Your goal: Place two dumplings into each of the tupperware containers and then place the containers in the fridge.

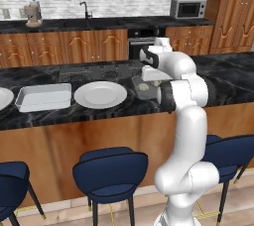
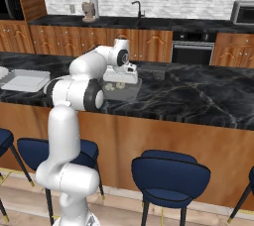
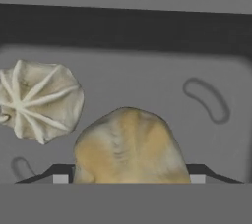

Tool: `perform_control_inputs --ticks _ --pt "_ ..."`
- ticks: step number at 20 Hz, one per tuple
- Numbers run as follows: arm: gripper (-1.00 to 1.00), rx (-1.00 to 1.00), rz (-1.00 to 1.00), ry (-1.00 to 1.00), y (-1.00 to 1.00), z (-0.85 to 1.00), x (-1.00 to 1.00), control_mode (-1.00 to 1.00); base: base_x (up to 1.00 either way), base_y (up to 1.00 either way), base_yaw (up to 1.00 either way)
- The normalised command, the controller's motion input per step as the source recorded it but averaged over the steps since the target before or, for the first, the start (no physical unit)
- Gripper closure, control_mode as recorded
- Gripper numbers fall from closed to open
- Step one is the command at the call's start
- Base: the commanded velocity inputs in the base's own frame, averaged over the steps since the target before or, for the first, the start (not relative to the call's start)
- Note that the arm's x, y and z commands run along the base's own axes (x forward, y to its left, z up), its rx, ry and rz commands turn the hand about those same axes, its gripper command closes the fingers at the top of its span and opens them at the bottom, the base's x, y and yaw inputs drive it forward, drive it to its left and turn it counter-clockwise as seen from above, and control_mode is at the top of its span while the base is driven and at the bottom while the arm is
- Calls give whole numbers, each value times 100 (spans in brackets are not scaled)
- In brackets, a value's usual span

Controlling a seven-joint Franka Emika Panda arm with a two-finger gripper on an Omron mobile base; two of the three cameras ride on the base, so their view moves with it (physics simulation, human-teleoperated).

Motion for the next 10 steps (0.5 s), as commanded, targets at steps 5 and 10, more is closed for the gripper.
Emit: perform_control_inputs --ticks 5,10 --pt "-100 0 0 0 0 0 0 -100 0 0 0" --pt "-100 0 0 0 -3 7 20 -100 0 0 0"
